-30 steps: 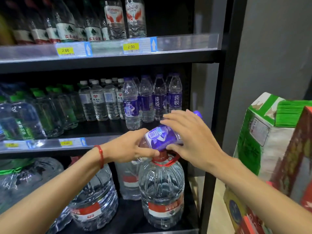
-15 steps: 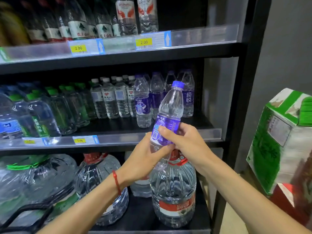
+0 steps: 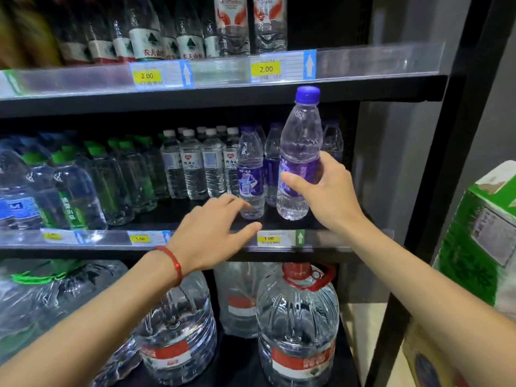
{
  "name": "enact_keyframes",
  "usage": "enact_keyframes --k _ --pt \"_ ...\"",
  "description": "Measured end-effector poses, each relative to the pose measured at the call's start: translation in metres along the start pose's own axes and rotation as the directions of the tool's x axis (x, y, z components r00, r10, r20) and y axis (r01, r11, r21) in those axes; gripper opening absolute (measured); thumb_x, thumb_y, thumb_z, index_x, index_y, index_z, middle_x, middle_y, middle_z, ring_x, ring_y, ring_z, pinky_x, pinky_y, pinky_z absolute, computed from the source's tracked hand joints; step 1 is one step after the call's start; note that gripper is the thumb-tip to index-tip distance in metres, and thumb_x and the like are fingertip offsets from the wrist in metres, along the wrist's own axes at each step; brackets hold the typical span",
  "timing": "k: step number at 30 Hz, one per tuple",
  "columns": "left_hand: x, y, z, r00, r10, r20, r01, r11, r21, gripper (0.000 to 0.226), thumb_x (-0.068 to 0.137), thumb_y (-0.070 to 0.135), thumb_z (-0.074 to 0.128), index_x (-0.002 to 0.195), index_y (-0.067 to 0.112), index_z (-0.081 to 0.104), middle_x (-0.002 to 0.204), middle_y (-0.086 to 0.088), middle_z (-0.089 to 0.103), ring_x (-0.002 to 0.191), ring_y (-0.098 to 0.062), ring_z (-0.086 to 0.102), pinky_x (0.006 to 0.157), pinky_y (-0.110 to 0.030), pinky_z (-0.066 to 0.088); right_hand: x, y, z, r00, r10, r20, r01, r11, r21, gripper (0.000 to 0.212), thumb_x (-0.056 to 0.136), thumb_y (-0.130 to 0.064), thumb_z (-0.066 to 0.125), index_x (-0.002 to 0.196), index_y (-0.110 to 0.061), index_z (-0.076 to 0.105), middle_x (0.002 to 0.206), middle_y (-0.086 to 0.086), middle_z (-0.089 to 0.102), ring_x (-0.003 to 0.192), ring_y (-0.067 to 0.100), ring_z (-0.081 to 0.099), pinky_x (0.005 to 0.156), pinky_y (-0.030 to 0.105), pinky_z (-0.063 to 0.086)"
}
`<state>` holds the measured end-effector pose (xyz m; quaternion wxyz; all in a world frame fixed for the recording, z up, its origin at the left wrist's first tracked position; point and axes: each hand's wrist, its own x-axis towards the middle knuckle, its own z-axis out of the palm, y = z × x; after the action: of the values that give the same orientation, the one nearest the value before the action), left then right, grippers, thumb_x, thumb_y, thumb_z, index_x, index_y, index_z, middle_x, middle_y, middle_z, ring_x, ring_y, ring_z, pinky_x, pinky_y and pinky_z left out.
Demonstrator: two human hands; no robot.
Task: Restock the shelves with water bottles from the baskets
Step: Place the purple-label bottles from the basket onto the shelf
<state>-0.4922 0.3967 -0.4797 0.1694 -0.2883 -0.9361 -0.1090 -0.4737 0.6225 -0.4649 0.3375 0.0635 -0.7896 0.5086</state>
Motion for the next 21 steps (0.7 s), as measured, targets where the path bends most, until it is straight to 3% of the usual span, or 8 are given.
enact_keyframes --k 3,6,10,13,17,19,21 --pt "0.006 -0.010 -0.007 0.998 -0.004 0.067 -0.010 0.979 0.204 0.066 0.094 0.075 0.026 0.135 0.032 0.053 0.131 0.010 0.054 0.120 -0.019 0.054 0.095 -0.041 0.049 0.012 0.020 0.017 0.999 0.036 0.003 -0.036 0.997 -0.068 0.041 0.084 -0.031 0.087 0.118 -0.022 0.066 0.104 -0.014 0.073 0.091 -0.005 0.068 0.079 0.013 0.049" --pt "0.008 -0.019 -0.006 0.990 -0.017 0.142 -0.025 0.958 0.286 0.080 0.084 0.077 0.007 0.137 0.035 0.051 0.130 0.010 0.054 0.119 -0.018 0.053 0.094 -0.039 0.048 0.021 0.038 0.034 0.994 0.110 0.006 -0.107 0.982 -0.157 0.036 0.086 -0.042 0.084 0.106 -0.020 0.065 0.098 -0.010 0.072 0.089 0.008 0.067 0.078 0.031 0.053" --pt "0.010 -0.029 0.000 0.984 -0.043 0.171 -0.011 0.954 0.299 0.064 0.098 0.072 0.018 0.141 0.035 0.048 0.135 0.011 0.052 0.122 -0.016 0.050 0.095 -0.038 0.044 0.038 0.059 0.052 0.971 0.237 0.007 -0.233 0.960 -0.156 0.036 0.087 -0.049 0.081 0.084 -0.016 0.066 0.084 0.002 0.072 0.085 0.022 0.067 0.077 0.036 0.050" --pt "0.011 -0.034 0.005 0.978 -0.068 0.198 0.006 0.954 0.298 0.059 0.100 0.069 0.025 0.142 0.035 0.048 0.136 0.012 0.052 0.123 -0.015 0.049 0.096 -0.037 0.044 0.053 0.068 0.062 0.951 0.308 0.036 -0.299 0.943 -0.148 0.035 0.088 -0.052 0.079 0.104 -0.024 0.065 0.107 0.004 0.076 0.104 0.026 0.068 0.092 0.038 0.052" --pt "0.017 -0.040 0.009 0.983 -0.062 0.175 0.012 0.963 0.268 0.061 0.098 0.071 0.022 0.140 0.036 0.050 0.134 0.013 0.053 0.124 -0.015 0.049 0.098 -0.037 0.045 0.067 0.066 0.068 0.944 0.326 0.047 -0.308 0.926 -0.219 0.071 0.090 -0.046 0.078 0.146 -0.010 0.053 0.145 0.011 0.059 0.136 0.032 0.054 0.100 0.031 0.042" --pt "0.020 -0.042 0.011 0.984 -0.060 0.168 0.017 0.969 0.248 0.062 0.097 0.072 0.021 0.138 0.036 0.051 0.132 0.012 0.054 0.123 -0.016 0.050 0.098 -0.038 0.047 0.072 0.069 0.072 0.947 0.320 0.020 -0.301 0.909 -0.289 0.083 0.088 -0.051 0.078 0.151 -0.007 0.047 0.157 0.014 0.046 0.146 0.033 0.042 0.112 0.037 0.038" --pt "0.023 -0.043 0.014 0.985 -0.056 0.165 0.015 0.970 0.243 0.062 0.097 0.071 0.021 0.137 0.036 0.052 0.130 0.012 0.055 0.122 -0.015 0.051 0.096 -0.039 0.048 0.076 0.073 0.074 0.948 0.319 0.003 -0.297 0.887 -0.354 0.083 0.085 -0.055 0.079 0.147 -0.008 0.050 0.156 0.015 0.044 0.146 0.034 0.039 0.116 0.042 0.036"
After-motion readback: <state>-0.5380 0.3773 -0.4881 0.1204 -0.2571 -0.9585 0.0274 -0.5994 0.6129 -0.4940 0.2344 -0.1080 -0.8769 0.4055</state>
